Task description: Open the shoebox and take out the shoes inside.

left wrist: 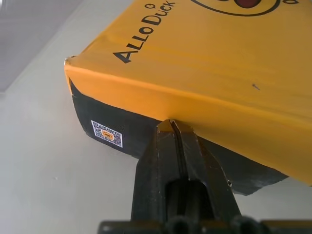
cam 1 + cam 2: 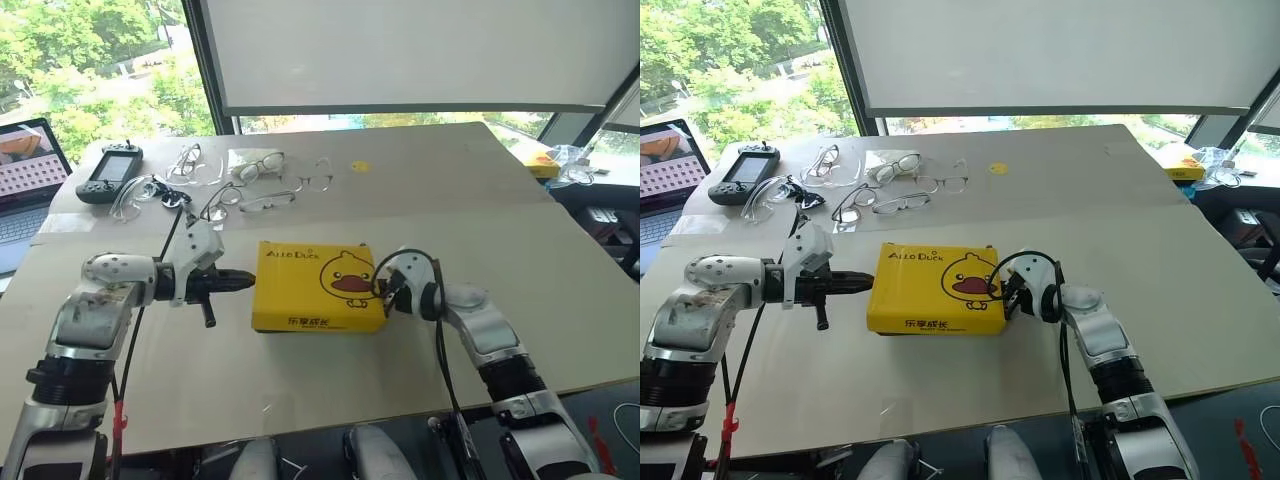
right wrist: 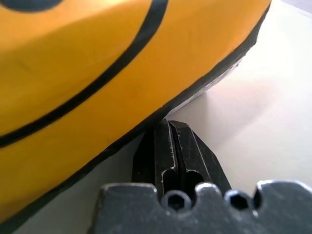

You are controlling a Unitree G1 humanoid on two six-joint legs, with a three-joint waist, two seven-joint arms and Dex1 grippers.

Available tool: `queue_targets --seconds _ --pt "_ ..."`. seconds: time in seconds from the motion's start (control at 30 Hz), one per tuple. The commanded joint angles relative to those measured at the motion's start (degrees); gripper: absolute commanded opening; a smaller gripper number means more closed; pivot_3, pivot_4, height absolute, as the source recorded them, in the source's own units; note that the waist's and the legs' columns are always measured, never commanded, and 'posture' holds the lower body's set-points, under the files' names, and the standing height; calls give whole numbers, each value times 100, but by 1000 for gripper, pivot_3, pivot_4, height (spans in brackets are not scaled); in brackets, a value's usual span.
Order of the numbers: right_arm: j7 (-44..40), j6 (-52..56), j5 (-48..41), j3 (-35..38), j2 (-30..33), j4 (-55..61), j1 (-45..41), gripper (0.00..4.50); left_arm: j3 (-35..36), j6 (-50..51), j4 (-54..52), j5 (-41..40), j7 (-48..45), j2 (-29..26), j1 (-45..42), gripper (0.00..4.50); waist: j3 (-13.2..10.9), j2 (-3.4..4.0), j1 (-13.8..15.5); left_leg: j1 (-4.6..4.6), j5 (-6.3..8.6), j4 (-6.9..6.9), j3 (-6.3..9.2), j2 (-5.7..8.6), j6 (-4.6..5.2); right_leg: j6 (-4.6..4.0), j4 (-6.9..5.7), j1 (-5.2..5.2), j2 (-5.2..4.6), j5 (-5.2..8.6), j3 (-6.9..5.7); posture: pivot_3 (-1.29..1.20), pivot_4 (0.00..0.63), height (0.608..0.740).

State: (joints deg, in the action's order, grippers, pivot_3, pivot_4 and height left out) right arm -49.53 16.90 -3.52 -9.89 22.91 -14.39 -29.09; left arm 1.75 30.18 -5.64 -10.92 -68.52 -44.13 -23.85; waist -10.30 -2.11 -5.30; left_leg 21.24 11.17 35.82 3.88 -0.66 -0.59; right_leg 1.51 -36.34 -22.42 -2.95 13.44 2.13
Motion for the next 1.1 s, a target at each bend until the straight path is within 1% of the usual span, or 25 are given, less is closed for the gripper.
queue_targets --seconds 0.03,0.1,0.17,0.27,0.37,0.43,0.47,0.5,0.53,0.57,0.6,0.63,0.67,0.7,0.73,0.8,0.9,0.97,1.03,1.1 --pt "-596 140 -106 -371 158 293 120 33 -295 -281 -198 112 -234 -448 277 0 0 0 8 2 5 2 -9 -7 -8 -2 0 -6 8 1 8 0 150 740" --pt "-608 22 -85 -149 405 58 100 33 -461 -246 -355 165 -550 -915 589 0 0 0 4 7 15 1 -38 -14 -14 -10 -7 -26 15 5 30 0 150 740" --pt "-619 -78 -92 45 603 -178 71 33 -555 -368 -388 256 -671 -1222 738 0 0 0 31 45 23 8 -64 -13 -16 -20 -44 -83 14 10 56 0 150 740" --pt "-752 -89 -251 343 998 -315 61 33 -406 -439 -25 239 -602 -1435 476 0 -1 0 205 75 23 18 -68 -15 -15 -27 -51 -111 16 6 54 0 150 740" --pt "-984 -43 -438 538 1343 -227 176 33 -199 -438 193 98 -614 -1603 287 0 -2 0 352 86 23 45 -68 -13 -15 -23 -49 -108 13 9 43 0 150 740" --pt "-1298 -2 -641 657 1640 -20 359 0 59 -318 230 -173 -703 -1698 154 497 -3 0 400 88 23 48 -75 -8 -15 -22 -45 -106 4 10 43 0 150 740" --pt "-1484 130 -795 719 1785 95 465 0 269 -65 182 -462 -803 -1736 28 673 -3 0 418 93 23 48 -78 -7 -15 -22 -42 -107 2 10 43 0 150 740" --pt "-1640 223 -911 752 1912 208 562 0 452 215 126 -742 -857 -1760 -103 995 -4 -2 434 99 23 48 -79 -7 -15 -20 -40 -111 2 11 43 0 150 740" --pt "-1775 309 -1008 764 2019 320 653 0 597 479 67 -991 -883 -1778 -222 1468 -4 -3 438 113 24 49 -79 -7 -15 -20 -39 -123 2 11 42 0 150 740" --pt "-1899 383 -1091 761 2108 432 740 0 712 695 4 -1201 -897 -1797 -321 1813 -4 -3 431 126 24 50 -80 -8 -15 -20 -43 -141 2 10 43 0 150 740" --pt "-1963 461 -1148 742 2157 547 813 0 782 860 -72 -1350 -900 -1830 -360 2255 -4 -3 425 145 24 56 -81 -8 -14 -20 -54 -162 3 10 44 0 150 740" --pt "-2038 533 -1200 690 2190 683 897 0 880 1132 -203 -1589 -921 -1874 -449 2573 -4 -3 408 159 24 62 -80 -8 -14 -20 -63 -177 5 9 44 0 150 740" --pt "-2095 626 -1270 656 2192 816 955 0 961 1399 -334 -1814 -924 -1924 -531 3017 -4 -3 379 158 26 65 -81 -9 -10 -20 -68 -178 5 9 45 0 150 740" --pt "-2125 766 -1372 646 2164 939 982 0 1023 1639 -460 -2014 -923 -1982 -594 3298 -5 -3 342 157 28 65 -82 -10 -8 -20 -69 -177 7 9 47 0 150 740" --pt "-2150 924 -1504 664 2118 1054 986 0 1081 1855 -590 -2215 -944 -2054 -620 3796 -5 -4 306 158 28 68 -80 -12 -8 -20 -71 -178 9 10 47 0 150 740" --pt "-2143 1263 -1811 752 1992 1245 949 0 1181 2151 -826 -2506 -982 -2216 -589 4433 -7 -4 245 158 28 72 -80 -14 -8 -19 -72 -176 13 10 48 0 150 740" --pt "-2091 1708 -2228 883 1849 1506 914 0 1390 2545 -1061 -2966 -960 -2392 -598 4433 -8 -3 222 151 28 72 -83 -24 -8 -19 -74 -176 25 10 58 0 150 740" --pt "-1996 2056 -2592 997 1681 1637 825 0 1554 2799 -1117 -3321 -928 -2461 -751 4433 -9 -3 231 149 28 72 -81 -30 -8 -20 -75 -176 33 10 58 0 150 740" --pt "-1864 2353 -2936 1158 1449 1597 675 0 1701 3035 -1174 -3653 -917 -2546 -819 4433 -10 -4 237 150 28 72 -81 -31 -8 -20 -75 -178 34 10 57 0 150 740" --pt "-1766 2569 -3207 1325 1291 1523 483 0 1822 3132 -1250 -3816 -807 -2576 -783 4433 -11 -2 229 150 28 72 -83 -30 -8 -20 -74 -178 33 10 60 0 150 740"
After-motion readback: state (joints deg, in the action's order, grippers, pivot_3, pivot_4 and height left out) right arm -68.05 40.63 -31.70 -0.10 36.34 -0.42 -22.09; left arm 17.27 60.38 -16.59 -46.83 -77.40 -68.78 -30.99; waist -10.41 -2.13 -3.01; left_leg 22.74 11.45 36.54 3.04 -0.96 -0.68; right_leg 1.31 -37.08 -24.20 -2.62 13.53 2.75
